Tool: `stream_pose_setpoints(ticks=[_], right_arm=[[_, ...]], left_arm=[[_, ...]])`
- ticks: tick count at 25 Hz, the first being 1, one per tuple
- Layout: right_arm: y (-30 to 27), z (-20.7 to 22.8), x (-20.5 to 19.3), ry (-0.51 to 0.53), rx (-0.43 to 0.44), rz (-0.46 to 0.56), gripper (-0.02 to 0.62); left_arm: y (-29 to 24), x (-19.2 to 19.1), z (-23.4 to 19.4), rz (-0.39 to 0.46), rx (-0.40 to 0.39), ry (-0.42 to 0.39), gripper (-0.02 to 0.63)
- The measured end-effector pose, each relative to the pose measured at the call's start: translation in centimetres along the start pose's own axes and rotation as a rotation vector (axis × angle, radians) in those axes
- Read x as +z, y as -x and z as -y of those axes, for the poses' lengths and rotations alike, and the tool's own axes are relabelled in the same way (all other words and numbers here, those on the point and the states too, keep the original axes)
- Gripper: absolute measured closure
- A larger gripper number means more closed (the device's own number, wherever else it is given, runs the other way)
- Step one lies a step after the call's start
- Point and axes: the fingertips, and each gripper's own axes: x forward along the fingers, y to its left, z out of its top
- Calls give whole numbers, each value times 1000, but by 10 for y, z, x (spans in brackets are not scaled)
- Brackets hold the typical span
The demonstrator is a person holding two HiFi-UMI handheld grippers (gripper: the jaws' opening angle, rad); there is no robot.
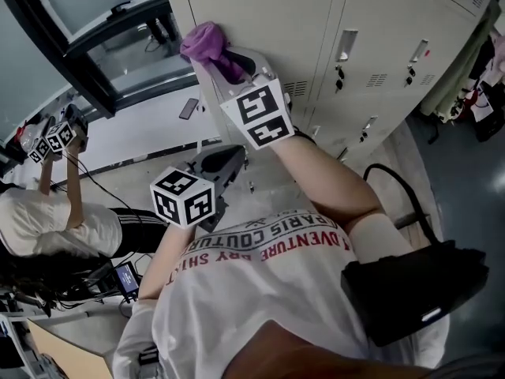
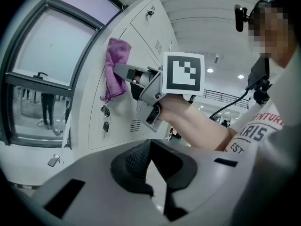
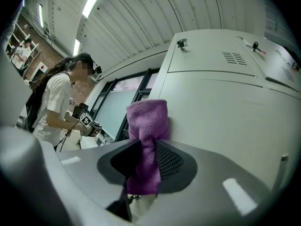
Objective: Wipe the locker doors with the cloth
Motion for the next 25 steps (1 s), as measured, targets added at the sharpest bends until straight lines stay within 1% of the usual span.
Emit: stream_pose_setpoints(ticks=[8,13,17,19,21,25], right_arm=[[31,64,-16,-30,-132,-30,503],[57,115,-37,-56,-246,-57,503],[84,161,-59,-112,-350,-88,503],[95,180,-69,-126,-388,-105,503],[100,190,-74,-126,-406,-120,503],[99,191,-74,-119,-405,-130,503]], left_arm=[[-20,1,14,-15,-53,-2,604],[-37,0,24,-30,-96,-5,604],[-49,-4,31,-49,-119,-2,604],[-53,-4,32,-55,-123,2,604],[-54,-2,31,-55,-123,6,604],[-50,3,30,-48,-114,11,604]])
